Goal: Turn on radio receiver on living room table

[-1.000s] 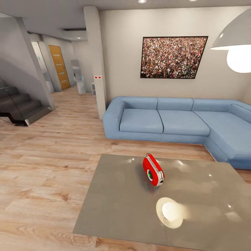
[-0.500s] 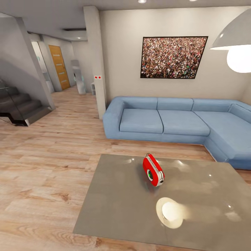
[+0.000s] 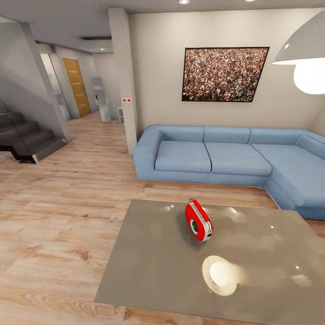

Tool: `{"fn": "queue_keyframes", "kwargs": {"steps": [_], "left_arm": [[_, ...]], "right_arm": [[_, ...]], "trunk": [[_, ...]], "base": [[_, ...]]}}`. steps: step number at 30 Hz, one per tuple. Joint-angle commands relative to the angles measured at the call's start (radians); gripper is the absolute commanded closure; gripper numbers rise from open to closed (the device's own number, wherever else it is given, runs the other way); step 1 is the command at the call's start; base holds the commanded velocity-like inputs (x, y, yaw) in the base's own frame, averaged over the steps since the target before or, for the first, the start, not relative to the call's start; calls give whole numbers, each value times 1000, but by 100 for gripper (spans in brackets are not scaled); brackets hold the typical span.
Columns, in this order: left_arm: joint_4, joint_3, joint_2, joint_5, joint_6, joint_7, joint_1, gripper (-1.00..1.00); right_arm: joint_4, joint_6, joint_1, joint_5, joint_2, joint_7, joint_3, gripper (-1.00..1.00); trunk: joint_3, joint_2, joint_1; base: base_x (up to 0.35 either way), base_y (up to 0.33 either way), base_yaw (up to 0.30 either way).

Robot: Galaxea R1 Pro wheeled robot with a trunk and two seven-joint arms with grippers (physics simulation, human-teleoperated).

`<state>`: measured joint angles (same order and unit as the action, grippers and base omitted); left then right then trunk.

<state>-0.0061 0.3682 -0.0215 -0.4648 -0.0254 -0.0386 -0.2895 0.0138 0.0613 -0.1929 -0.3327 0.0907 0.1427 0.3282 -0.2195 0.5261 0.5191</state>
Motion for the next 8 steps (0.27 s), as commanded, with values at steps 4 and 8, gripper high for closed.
{"fn": "queue_keyframes", "kwargs": {"steps": [4, 8], "left_arm": [[0, 0, 0, 0, 0, 0, 1, 100], [0, 0, 0, 0, 0, 0, 1, 100]], "right_arm": [[0, 0, 0, 0, 0, 0, 0, -100], [0, 0, 0, 2, 0, 0, 0, -100]], "trunk": [[0, 0, 0], [0, 0, 0]], "base": [[0, 0, 0], [0, 0, 0]]}}
